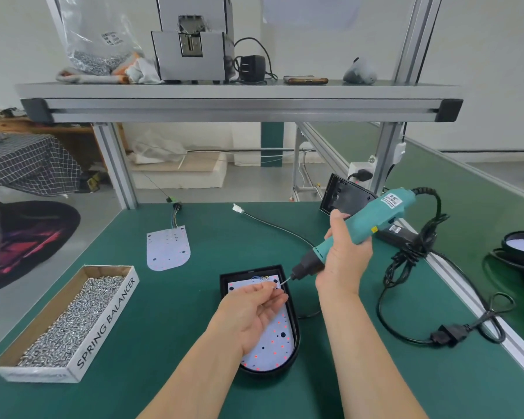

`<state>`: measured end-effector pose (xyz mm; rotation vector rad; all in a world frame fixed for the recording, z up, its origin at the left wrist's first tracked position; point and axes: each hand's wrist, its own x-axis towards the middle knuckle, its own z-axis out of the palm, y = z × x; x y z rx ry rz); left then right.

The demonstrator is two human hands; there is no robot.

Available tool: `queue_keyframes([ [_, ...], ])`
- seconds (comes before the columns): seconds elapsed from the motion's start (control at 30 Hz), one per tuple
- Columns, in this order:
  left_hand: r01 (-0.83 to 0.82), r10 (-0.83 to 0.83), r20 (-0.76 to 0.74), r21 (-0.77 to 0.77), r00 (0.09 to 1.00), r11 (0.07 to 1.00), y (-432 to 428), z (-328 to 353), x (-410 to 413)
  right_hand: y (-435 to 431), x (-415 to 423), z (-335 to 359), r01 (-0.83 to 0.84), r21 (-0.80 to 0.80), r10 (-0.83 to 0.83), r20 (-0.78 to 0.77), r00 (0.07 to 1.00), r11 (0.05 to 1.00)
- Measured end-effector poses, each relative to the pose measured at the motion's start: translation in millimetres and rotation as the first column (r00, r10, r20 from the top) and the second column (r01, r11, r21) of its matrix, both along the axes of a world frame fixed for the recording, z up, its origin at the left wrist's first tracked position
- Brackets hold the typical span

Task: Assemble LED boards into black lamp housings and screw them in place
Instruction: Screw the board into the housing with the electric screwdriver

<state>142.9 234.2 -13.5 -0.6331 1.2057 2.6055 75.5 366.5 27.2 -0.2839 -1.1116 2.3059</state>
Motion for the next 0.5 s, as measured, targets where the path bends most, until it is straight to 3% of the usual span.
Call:
queue_keyframes([
  [0.5,-0.007,0.007,0.015,0.005,1.0,1.0,-0.1,-0.3,-1.8,-19.9,2.1,-4.1,0.084,0.151,-0.086,0.002,0.996,0.985],
])
